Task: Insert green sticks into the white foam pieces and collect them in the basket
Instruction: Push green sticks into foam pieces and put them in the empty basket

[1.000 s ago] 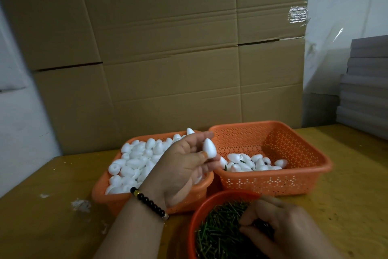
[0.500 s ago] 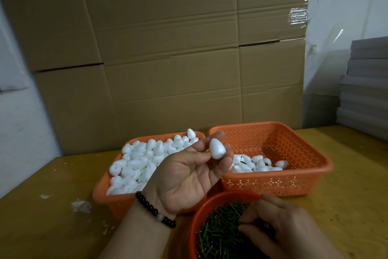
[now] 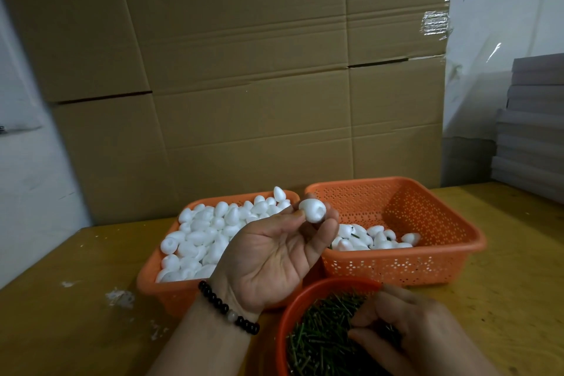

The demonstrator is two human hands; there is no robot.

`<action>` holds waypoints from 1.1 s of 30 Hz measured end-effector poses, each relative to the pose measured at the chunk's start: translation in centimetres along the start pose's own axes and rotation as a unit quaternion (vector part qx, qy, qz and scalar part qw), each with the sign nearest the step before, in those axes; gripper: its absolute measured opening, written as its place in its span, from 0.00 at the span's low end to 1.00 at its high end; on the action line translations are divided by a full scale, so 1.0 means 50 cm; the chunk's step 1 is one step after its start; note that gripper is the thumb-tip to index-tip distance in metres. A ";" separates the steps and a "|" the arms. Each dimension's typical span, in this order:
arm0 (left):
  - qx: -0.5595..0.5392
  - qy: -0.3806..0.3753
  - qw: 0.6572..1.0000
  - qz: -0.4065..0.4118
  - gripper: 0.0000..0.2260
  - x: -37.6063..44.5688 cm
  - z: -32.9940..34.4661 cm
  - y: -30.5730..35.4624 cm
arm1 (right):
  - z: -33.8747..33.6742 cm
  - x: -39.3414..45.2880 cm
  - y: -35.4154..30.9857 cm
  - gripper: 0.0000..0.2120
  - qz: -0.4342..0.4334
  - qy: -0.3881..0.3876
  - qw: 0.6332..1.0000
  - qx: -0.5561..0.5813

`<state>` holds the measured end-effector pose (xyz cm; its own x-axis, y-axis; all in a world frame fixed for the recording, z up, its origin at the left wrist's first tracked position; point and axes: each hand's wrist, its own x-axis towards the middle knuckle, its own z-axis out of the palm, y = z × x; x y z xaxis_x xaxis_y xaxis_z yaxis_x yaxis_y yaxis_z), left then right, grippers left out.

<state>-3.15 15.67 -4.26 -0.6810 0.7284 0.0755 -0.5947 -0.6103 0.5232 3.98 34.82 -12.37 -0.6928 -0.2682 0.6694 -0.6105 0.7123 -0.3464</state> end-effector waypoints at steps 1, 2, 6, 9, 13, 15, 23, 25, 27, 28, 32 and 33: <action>0.006 0.006 1.000 0.006 0.23 0.001 0.000 -0.001 | 0.000 0.000 0.000 0.09 -0.002 -0.001 1.000 -0.003; 0.013 0.011 1.000 0.012 0.22 0.002 0.000 -0.004 | 0.000 0.000 0.000 0.10 -0.002 -0.002 1.000 -0.004; 0.025 0.026 0.999 0.038 0.20 0.007 -0.003 -0.010 | 0.001 0.002 -0.001 0.07 0.001 -0.003 1.000 -0.001; 0.015 0.043 0.998 0.052 0.22 0.009 -0.006 -0.013 | 0.001 0.003 -0.002 0.07 0.002 -0.005 1.000 0.002; 0.054 0.077 0.990 0.100 0.20 0.016 -0.006 -0.018 | -0.003 0.003 -0.004 0.07 -0.001 0.003 1.000 0.000; 0.079 0.081 0.986 0.124 0.18 0.020 -0.010 -0.020 | -0.004 0.003 -0.003 0.08 0.003 0.013 1.000 -0.005; 0.231 0.120 0.950 0.175 0.16 0.024 -0.020 -0.034 | -0.001 0.000 -0.006 0.14 0.008 0.029 0.999 -0.027; 0.285 0.127 0.931 0.190 0.17 0.024 -0.023 -0.041 | 0.002 -0.004 -0.004 0.16 0.016 0.034 0.999 -0.020; 0.341 0.137 0.907 0.204 0.17 0.025 -0.026 -0.048 | 0.002 -0.006 -0.002 0.16 0.018 0.043 0.999 -0.017; 0.371 0.141 0.893 0.211 0.17 0.025 -0.028 -0.051 | 0.002 -0.006 -0.002 0.16 0.020 0.050 0.998 -0.017; 0.465 0.155 0.842 0.227 0.17 0.023 -0.033 -0.063 | 0.000 -0.002 -0.009 0.12 0.039 0.088 0.995 0.011; 0.477 0.155 0.835 0.226 0.17 0.022 -0.033 -0.065 | -0.001 0.000 -0.012 0.11 0.046 0.095 0.994 0.022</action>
<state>-2.66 17.94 -7.28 -0.9095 0.2853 0.3022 0.2629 -0.1682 0.9500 4.38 34.44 -12.14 -0.6639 -0.0733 0.7442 -0.5674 0.6977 -0.4374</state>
